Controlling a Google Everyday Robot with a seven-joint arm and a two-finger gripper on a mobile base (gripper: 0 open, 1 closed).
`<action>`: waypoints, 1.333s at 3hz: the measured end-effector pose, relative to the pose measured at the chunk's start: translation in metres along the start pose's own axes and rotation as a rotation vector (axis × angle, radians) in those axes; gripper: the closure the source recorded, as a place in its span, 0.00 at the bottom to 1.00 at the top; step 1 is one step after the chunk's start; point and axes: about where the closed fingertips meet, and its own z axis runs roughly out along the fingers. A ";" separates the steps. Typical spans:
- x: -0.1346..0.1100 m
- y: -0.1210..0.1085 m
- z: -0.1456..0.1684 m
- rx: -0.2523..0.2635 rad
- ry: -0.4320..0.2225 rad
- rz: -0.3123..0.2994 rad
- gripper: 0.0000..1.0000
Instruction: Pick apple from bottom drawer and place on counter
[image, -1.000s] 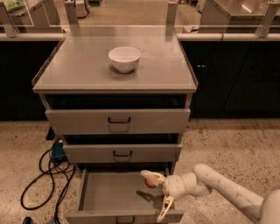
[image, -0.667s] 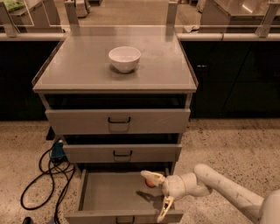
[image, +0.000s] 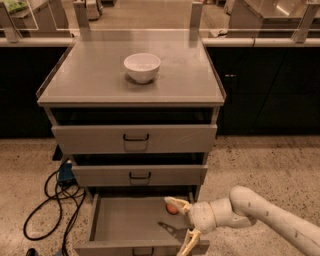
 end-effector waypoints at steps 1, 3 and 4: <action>-0.020 0.025 0.004 0.035 0.254 -0.025 0.00; 0.014 0.027 -0.002 0.119 0.398 0.090 0.00; 0.059 0.039 -0.033 0.226 0.555 0.236 0.00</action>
Offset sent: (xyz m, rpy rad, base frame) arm -0.0219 0.0032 0.0191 -0.2118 -0.0572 -0.0228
